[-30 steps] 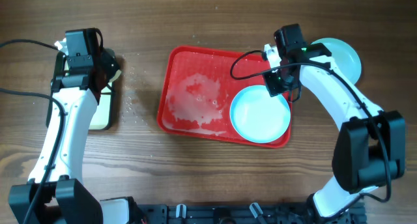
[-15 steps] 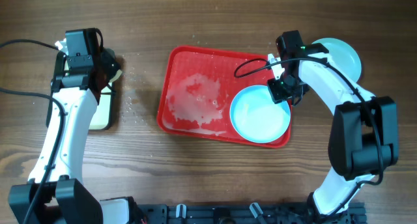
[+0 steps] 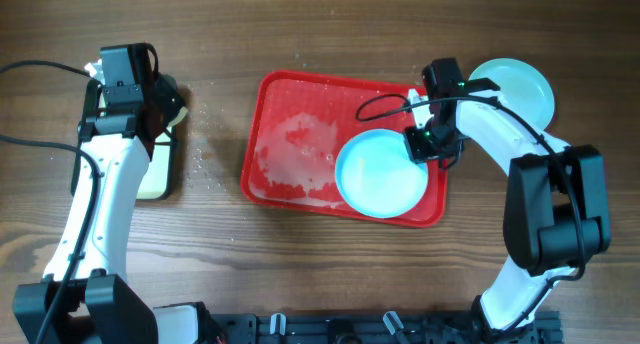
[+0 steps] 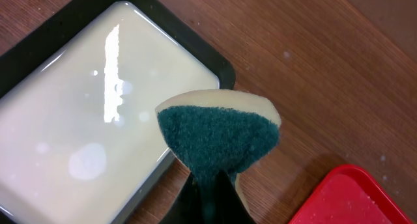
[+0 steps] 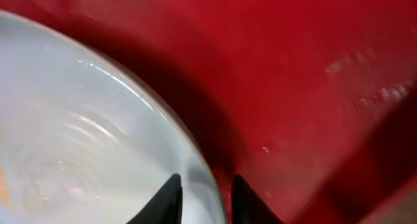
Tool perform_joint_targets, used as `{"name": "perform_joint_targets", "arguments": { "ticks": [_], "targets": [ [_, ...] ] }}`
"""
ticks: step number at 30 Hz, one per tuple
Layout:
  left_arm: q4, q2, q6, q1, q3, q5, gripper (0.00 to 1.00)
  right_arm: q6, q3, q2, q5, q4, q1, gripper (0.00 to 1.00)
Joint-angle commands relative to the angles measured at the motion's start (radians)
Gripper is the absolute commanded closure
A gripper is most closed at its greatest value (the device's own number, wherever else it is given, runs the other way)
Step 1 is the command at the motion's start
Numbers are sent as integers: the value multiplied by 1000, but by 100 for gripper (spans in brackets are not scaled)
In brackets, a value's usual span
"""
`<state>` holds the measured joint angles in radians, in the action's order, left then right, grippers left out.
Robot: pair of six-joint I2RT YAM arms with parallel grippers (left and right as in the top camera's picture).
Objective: Clean dirty plates on tray and stack at the side
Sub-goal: 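Move the right gripper to the remaining light-blue plate rim and grip it, then scrub the light-blue plate with the sponge in the left gripper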
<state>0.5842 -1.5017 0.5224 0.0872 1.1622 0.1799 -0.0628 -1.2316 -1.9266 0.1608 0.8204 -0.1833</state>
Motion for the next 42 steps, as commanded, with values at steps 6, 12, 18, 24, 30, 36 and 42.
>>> {"name": "perform_joint_targets", "arguments": {
  "ticks": [6, 12, 18, 24, 30, 36, 42],
  "targets": [
    [-3, -4, 10, 5, -3, -35, 96, 48, -19, -16, 43, -11, -34, 66],
    [-7, -4, 10, 5, -3, -35, 96, 47, -18, -16, -24, 72, -35, 64],
    [-7, -4, 10, 5, -3, -35, 96, 47, -18, -16, -3, 41, -35, 70],
    [-7, -4, 10, 5, -3, -35, 96, 63, 19, -16, 80, -18, -35, 71],
    [-7, -4, 10, 5, -3, -55, 96, 90, 74, -16, 75, -97, -35, 90],
    [-83, -23, 9, -8, -3, -372, 96, 175, 18, -16, 103, -220, -39, 96],
    [-258, -157, 10, -225, -3, -452, 96, 171, 1, -42, 98, -328, -59, 96]
  ]
}}
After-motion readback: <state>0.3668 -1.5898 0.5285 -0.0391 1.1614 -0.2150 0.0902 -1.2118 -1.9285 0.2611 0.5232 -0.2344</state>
